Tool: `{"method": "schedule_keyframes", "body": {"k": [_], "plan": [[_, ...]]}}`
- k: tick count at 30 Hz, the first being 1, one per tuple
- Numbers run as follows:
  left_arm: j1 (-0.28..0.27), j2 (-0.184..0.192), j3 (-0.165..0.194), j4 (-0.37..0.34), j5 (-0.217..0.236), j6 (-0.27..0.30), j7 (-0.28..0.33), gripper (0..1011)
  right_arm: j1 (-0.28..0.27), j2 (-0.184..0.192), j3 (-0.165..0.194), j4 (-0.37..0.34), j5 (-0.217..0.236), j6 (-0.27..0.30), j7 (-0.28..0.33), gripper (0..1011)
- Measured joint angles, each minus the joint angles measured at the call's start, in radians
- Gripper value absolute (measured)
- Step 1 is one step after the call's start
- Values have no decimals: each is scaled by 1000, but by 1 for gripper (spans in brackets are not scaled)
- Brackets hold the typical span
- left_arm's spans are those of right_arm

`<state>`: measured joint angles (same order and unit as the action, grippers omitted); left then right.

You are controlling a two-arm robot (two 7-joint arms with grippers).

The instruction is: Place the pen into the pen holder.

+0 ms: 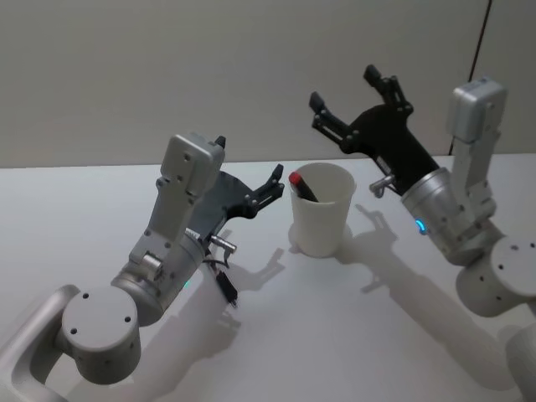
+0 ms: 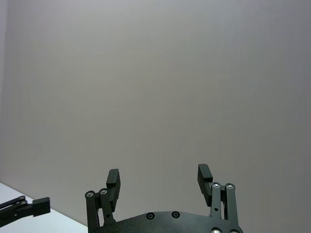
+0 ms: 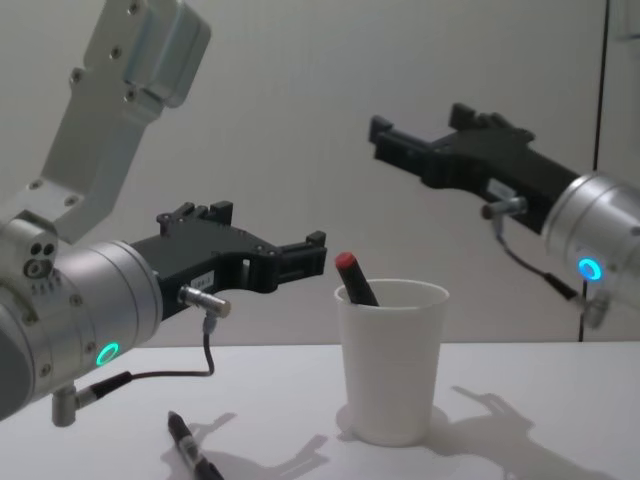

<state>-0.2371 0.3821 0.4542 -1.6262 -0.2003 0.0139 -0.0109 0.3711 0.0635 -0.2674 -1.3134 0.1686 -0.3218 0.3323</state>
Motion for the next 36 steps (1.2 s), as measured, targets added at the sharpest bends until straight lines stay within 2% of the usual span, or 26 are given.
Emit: {"method": "schedule_keyframes", "body": {"k": [8,14,24,31,36], "plan": [[0,0,0,0,0,0,0,1001,-43,29,20,-69,4,32,-67,1001],[0,0,0,0,0,0,0,1001,-75,48,29,-114,-19,55,-117,1001],[0,0,0,0,0,0,0,1001,-137,82,45,-192,-86,108,-222,1001],[0,0,0,0,0,0,0,1001,-144,87,45,-200,-82,116,-223,1001],[0,0,0,0,0,0,0,1001,-172,108,44,-229,-59,142,-228,1001]]}}
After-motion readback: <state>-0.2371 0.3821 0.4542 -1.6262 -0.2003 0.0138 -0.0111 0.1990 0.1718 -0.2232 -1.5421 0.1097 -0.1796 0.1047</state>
